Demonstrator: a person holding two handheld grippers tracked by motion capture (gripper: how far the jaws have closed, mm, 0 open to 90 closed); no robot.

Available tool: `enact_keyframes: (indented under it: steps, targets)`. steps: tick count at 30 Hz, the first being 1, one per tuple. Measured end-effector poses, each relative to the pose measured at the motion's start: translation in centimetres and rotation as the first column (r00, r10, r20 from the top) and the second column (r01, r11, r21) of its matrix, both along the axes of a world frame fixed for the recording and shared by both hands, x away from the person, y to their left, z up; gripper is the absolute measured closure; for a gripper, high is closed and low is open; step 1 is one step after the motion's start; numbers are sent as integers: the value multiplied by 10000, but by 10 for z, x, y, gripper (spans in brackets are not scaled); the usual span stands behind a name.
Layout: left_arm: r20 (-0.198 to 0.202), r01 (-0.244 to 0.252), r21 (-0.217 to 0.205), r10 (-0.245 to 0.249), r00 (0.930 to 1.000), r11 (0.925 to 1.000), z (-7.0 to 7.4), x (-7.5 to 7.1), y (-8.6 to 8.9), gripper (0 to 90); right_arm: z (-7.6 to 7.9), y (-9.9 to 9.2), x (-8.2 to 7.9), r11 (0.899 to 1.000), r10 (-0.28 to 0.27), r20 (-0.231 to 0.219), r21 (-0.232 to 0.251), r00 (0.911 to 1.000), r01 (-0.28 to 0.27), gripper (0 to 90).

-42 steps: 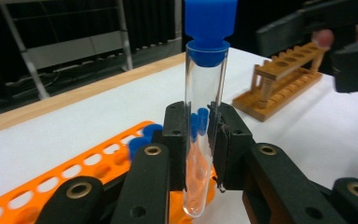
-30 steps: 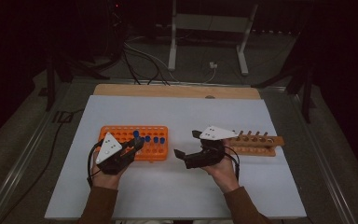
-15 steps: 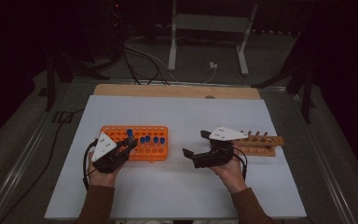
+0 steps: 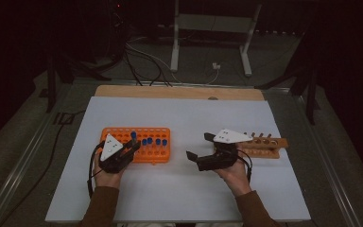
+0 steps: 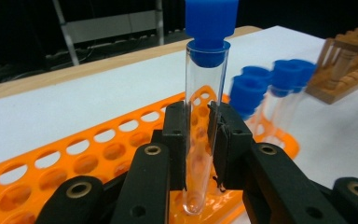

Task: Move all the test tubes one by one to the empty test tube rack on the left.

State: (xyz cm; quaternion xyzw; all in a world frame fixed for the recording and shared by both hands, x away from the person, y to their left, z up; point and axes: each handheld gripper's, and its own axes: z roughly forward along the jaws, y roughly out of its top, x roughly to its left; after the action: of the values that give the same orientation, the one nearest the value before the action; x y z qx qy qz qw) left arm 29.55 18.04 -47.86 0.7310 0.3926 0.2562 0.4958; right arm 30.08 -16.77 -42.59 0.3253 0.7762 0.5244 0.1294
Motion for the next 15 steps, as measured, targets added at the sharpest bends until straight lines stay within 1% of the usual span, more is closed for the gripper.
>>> enact_keyframes:
  steps: [2,3,7,11,15]
  targets:
    - [-71,-14,38,14,10000,10000,-3,1,0,776,0,0,0,10000,14,7,-3,10000,-14,48]
    - [-78,-34,-14,34,10000,10000,-3,1,1,776,0,0,0,10000,29,14,10,10000,-29,50]
    - [-78,-48,17,48,10000,10000,-3,0,1,776,0,-1,0,10000,53,13,34,10000,-53,51]
    - [-463,-12,460,33,9989,9989,-11,2,-2,776,-1,-1,-1,10000,74,2,28,10000,-74,52]
    - [-631,-58,678,101,9980,9977,-13,3,-5,776,-1,-3,-1,9999,74,-6,96,10000,-74,54]
